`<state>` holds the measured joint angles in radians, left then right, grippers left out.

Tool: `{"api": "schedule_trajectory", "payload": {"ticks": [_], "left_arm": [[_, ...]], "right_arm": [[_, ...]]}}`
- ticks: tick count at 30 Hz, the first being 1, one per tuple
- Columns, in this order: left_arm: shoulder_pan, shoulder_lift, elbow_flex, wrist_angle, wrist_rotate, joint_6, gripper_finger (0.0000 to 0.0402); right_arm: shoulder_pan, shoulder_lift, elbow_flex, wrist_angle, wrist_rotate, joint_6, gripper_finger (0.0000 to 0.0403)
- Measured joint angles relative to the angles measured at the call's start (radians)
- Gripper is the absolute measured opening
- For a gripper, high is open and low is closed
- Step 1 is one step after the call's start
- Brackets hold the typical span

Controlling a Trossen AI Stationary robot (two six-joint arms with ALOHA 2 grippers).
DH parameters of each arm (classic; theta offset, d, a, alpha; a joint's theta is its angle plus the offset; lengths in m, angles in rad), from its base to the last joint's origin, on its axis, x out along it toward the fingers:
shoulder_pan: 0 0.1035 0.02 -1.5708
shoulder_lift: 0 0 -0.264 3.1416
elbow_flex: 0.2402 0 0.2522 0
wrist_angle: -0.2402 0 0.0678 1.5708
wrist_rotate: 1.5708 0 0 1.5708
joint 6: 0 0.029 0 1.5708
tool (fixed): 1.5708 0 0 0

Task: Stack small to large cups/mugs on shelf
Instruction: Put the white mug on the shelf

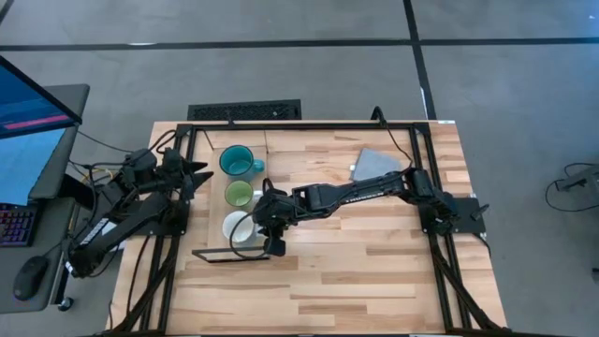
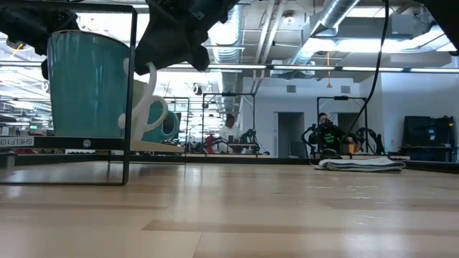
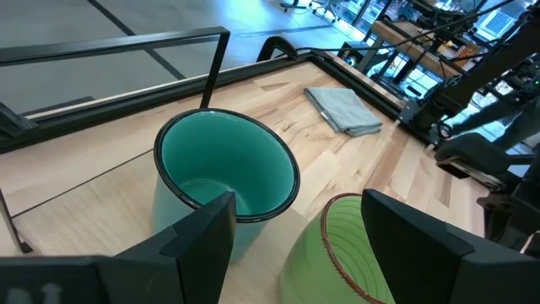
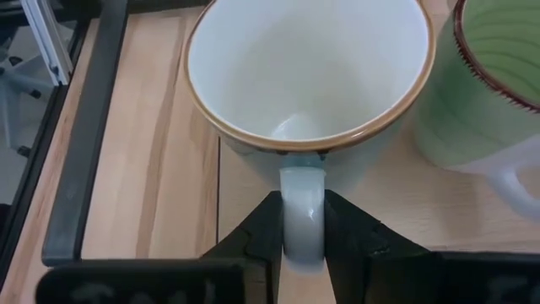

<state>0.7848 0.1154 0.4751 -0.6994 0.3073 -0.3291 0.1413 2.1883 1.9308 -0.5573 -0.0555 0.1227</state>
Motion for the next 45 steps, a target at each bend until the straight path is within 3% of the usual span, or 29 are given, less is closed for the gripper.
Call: {"api": "schedule_trajectory", "payload": {"ticks": [37,45], "left_arm": [[0.000,0.000,0.000,0.000,0.000,0.000,0.0248],[0.000,0.000,0.000,0.000,0.000,0.000,0.0248]], "right_arm": [[0.000,0.010,0.002,0.027,-0.008,0.026,0.0089],[0.000,0.010,0.002,0.031,-0.009,0.026,0.0132]]}}
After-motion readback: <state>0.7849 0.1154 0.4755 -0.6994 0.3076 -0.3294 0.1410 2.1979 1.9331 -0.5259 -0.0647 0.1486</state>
